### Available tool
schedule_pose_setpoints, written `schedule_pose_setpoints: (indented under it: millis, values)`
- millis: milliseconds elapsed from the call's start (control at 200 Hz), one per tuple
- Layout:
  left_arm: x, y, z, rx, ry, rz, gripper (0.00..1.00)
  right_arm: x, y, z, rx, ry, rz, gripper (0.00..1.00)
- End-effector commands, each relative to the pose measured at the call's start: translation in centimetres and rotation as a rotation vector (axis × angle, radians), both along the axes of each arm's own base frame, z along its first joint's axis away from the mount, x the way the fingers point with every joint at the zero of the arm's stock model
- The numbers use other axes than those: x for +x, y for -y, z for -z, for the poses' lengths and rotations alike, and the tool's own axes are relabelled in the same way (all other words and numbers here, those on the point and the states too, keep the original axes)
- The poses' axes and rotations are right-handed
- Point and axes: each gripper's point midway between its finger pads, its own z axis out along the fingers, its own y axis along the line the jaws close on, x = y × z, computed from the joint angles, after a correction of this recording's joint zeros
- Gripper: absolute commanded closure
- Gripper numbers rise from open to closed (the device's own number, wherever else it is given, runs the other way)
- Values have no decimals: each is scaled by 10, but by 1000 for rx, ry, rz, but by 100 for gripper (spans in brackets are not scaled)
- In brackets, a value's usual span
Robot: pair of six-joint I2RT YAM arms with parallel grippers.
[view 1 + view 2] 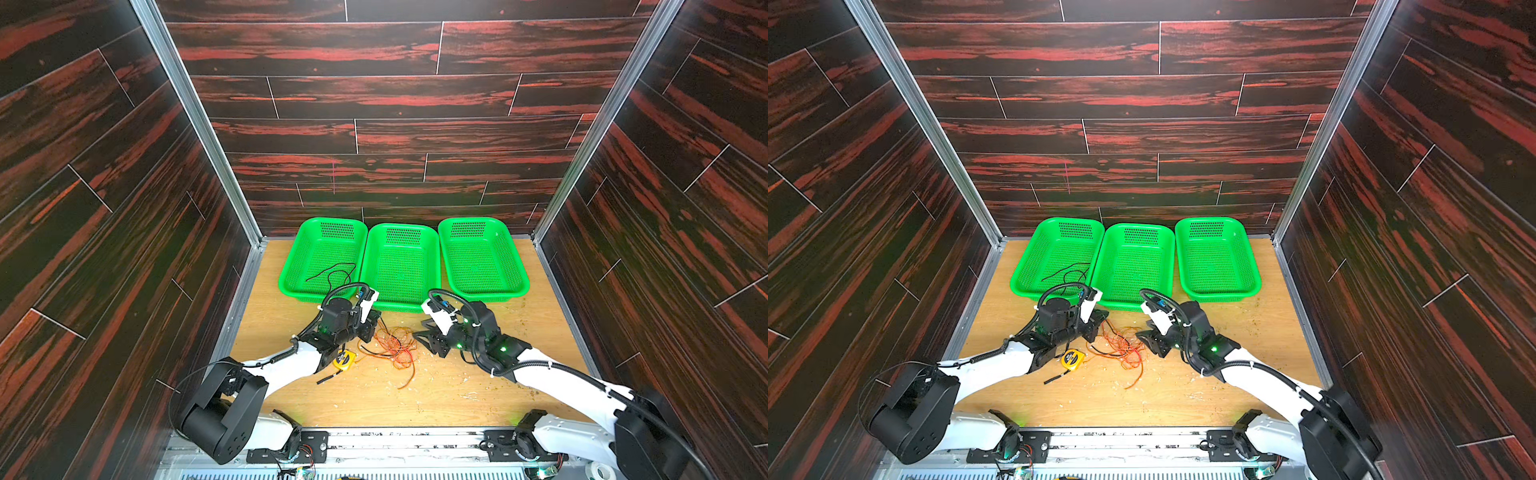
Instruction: Untangle the cables
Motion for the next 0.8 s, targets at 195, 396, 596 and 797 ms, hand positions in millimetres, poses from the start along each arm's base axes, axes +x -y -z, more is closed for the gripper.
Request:
schedule_pose_setpoints:
  millis: [195, 396, 596, 797]
  values:
    - [0, 11, -20, 16, 49, 53, 100, 8, -31, 25, -33, -11, -111, 50]
    - [1, 13, -38, -1, 79, 53, 100, 10, -38, 54, -87, -75, -120, 53]
    - [2, 14, -71, -41, 126, 48, 100, 8, -37, 86, -147, -140, -116, 61]
    - [2, 14, -106, -102, 178, 37, 100, 8, -33, 115, -199, -198, -90, 70]
